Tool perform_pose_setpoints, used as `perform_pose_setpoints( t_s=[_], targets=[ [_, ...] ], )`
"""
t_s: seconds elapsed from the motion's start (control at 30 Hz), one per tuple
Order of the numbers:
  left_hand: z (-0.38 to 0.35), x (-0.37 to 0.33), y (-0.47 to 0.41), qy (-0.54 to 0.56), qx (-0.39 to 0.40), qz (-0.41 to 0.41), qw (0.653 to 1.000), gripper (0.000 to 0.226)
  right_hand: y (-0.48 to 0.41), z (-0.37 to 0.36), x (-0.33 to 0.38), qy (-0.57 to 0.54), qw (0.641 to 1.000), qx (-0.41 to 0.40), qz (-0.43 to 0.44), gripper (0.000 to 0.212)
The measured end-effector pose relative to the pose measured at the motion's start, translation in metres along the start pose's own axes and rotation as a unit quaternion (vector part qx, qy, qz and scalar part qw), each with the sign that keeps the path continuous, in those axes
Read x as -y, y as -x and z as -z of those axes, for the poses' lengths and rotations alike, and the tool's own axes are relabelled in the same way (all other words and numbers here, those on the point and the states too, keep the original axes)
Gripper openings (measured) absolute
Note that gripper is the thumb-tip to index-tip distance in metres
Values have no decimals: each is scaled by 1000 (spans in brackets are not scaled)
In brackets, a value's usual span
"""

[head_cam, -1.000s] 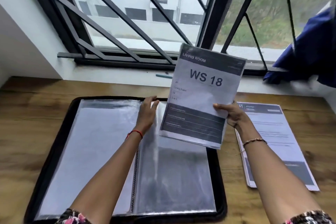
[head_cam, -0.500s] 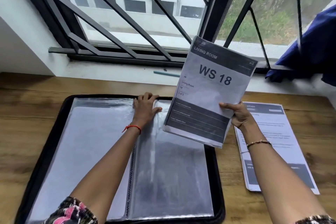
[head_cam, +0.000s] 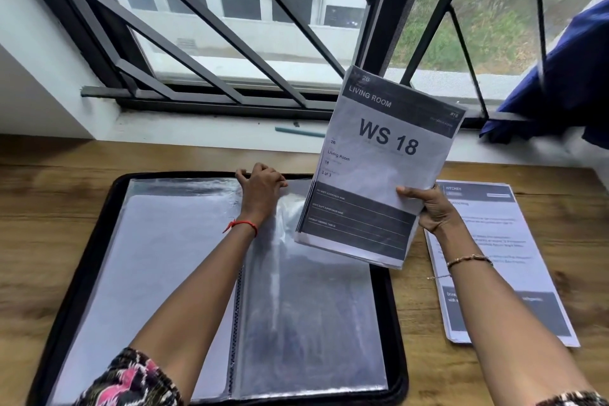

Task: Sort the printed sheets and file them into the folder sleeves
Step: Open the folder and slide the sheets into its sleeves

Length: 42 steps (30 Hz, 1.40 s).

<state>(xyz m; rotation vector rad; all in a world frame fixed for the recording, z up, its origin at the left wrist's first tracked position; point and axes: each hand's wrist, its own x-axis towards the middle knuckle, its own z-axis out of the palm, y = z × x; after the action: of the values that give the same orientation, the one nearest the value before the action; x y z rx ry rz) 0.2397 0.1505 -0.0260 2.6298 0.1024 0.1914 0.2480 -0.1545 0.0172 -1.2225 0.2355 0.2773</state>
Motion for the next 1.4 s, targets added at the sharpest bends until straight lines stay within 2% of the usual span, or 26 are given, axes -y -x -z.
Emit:
perform_pose_setpoints(
  t_s=[0.1, 0.23, 0.4, 0.5, 0.63, 0.73, 0.8, 0.87, 1.1, 1.2, 1.33, 1.4],
  targets=[
    [0, -2, 3, -39, -48, -39, 997, 6, 0, 2, 0, -6, 1000, -7, -2, 95],
    [1, -1, 10, -1, -105, -40, 994, 4, 1, 3, 4, -12, 1000, -3, -5, 93],
    [8, 2, 11, 41, -73, -35, 996, 4, -1, -8, 19, -14, 1000, 1, 26, 77],
    [11, 6, 13, 83, -54, -51, 994, 2, -6, -24, 37, -7, 997, -18, 69, 58],
    [11, 8, 20, 99, -77, -40, 991, 6, -14, -59, 68, 68, 987, 10, 148, 38],
    [7, 11, 25, 86, -95, -38, 991, 9, -18, -90, 87, 141, 966, 27, 215, 33],
    [6, 13, 27, 85, -108, -37, 990, 11, -20, -109, 96, 197, 944, 56, 259, 32],
    [8, 14, 28, 85, -117, -43, 988, 13, -23, -127, 100, 271, 916, 83, 284, 23],
    [12, 13, 27, 80, -131, -58, 986, 10, -39, -173, 96, 469, 831, 129, 271, 4],
    [10, 13, 25, 81, -131, -57, 986, 11, -44, -188, 93, 501, 819, 131, 246, 8],
    [7, 14, 22, 91, -113, -43, 989, 11, -52, -204, 92, 515, 807, 122, 261, 38],
    [5, 14, 22, 87, -100, -42, 990, 9, -54, -209, 93, 511, 809, 108, 270, 38]
  ],
)
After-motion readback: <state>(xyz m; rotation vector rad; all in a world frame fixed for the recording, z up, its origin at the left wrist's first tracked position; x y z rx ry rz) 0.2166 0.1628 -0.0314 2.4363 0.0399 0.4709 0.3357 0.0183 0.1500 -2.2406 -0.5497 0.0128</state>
